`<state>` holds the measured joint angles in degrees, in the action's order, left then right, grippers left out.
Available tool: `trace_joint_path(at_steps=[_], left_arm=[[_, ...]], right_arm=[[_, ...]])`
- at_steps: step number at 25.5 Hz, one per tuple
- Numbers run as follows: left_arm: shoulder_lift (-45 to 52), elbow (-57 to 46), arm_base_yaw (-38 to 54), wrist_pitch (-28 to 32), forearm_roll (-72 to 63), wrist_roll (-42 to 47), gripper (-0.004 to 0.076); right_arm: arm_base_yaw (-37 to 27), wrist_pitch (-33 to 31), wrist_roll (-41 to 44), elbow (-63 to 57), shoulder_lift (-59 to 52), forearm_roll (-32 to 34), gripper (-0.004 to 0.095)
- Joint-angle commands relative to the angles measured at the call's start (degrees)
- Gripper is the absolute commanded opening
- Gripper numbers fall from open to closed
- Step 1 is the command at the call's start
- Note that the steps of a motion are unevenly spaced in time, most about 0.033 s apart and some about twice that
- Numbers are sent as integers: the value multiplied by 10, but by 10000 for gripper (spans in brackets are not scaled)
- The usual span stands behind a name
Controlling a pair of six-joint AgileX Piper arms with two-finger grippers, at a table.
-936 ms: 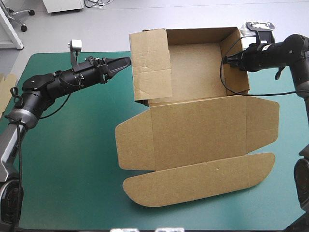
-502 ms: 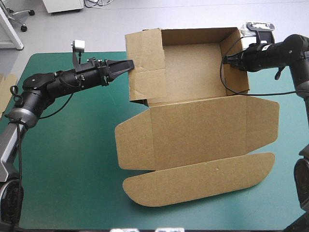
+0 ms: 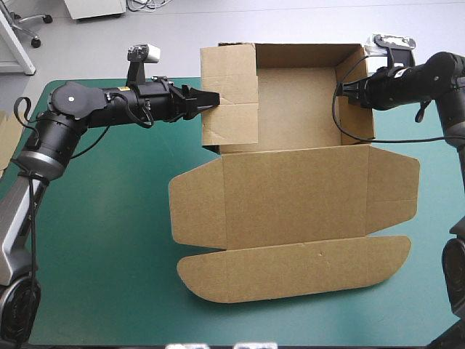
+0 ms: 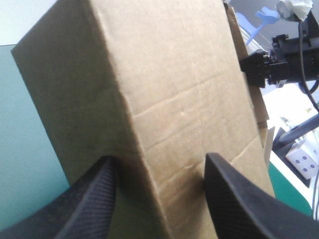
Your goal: Fold the box
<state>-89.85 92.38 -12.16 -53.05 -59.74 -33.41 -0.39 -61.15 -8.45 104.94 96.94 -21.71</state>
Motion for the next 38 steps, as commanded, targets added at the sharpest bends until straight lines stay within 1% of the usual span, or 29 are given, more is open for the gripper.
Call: trace_joint_path(at_steps=[1, 4, 6, 9, 12, 14, 19, 23, 34, 38], left_arm=[[8, 40, -17, 37, 19, 50, 398], [-8, 60, -18, 36, 49, 86, 398], [-24, 74, -23, 21, 76, 107, 397], [-38, 101, -30, 13, 129, 148, 397], [-53, 142, -43, -19, 225, 202, 396], [-62, 155, -52, -23, 257, 223, 396], [-83, 173, -73, -37, 269, 235, 394], [-91, 174, -80, -33, 278, 240, 382], [-94, 178, -109, -50, 417, 289, 375], [-102, 188, -112, -56, 432, 296, 375]], right_arm=[[19, 12, 38, 17, -26, 14, -27], [38, 19, 69, 17, -26, 40, -26], [49, 21, 89, 17, -23, 48, -26], [65, -2, 108, 17, -12, 84, -26], [70, 1, 120, 17, -2, 85, -26], [77, 5, 125, 17, 0, 85, -26], [77, 12, 142, 17, 9, 64, -26], [77, 14, 142, 18, 13, 57, -26], [82, 17, 142, 19, 20, 57, -26], [89, 17, 139, 19, 20, 56, -26]])
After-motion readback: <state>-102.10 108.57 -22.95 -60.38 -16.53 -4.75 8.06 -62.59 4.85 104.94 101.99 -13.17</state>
